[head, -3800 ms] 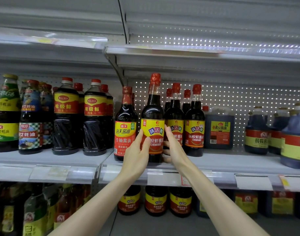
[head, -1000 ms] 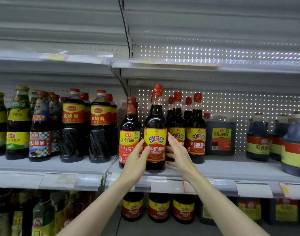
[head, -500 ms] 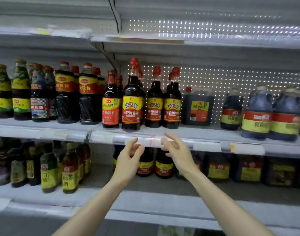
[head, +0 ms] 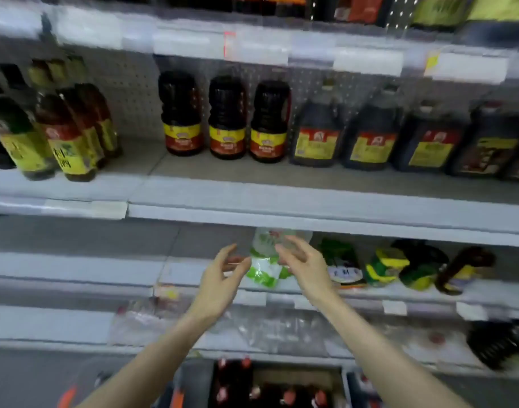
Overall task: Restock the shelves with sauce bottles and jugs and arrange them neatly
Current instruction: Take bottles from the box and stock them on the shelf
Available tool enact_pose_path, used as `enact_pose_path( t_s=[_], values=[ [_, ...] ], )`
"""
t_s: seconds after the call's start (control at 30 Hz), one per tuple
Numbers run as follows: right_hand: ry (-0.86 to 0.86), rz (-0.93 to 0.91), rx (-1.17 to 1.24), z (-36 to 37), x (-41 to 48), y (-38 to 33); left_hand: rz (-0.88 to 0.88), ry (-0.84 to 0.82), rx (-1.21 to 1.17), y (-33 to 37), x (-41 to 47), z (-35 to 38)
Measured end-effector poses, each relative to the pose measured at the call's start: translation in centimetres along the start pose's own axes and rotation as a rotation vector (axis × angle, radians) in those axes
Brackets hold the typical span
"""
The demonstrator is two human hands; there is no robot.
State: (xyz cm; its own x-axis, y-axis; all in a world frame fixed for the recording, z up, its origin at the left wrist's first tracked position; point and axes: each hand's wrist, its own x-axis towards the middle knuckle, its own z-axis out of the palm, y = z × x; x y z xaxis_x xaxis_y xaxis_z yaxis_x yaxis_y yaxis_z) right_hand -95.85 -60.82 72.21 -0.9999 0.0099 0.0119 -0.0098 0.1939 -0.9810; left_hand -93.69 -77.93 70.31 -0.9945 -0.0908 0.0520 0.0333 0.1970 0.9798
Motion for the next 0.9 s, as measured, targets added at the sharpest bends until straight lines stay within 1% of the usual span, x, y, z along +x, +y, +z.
enact_pose_path(
  t_s=[0.23,0.33,0.5,0.63,0.73,0.9],
  values=[
    [0.027,0.26,-0.044,2.9,-2.9,17.1,-0.232,-0.069,0.006,-15.9,-2.2,2.5],
    [-0.007,0.343,-0.086,4.3,-4.7,23.9,-0.341,-0.089,0.022,-23.1,-3.7,2.9],
    [0.032,0.451,-0.107,6.2,-6.9,34.1,-0.498,-0.137,0.058,-33.2,-6.3,4.4],
    [0.052,0.547,-0.125,7.7,-8.0,42.0,-0.577,-0.148,0.082,-40.8,-8.1,5.8],
    [0.054,0.608,-0.123,9.1,-8.3,47.4,-0.647,-0.143,0.083,-45.2,-8.9,6.8],
    [0.042,0.62,-0.128,11.5,-8.1,54.2,-0.662,-0.094,0.084,-51.0,-9.4,8.1]
  ],
)
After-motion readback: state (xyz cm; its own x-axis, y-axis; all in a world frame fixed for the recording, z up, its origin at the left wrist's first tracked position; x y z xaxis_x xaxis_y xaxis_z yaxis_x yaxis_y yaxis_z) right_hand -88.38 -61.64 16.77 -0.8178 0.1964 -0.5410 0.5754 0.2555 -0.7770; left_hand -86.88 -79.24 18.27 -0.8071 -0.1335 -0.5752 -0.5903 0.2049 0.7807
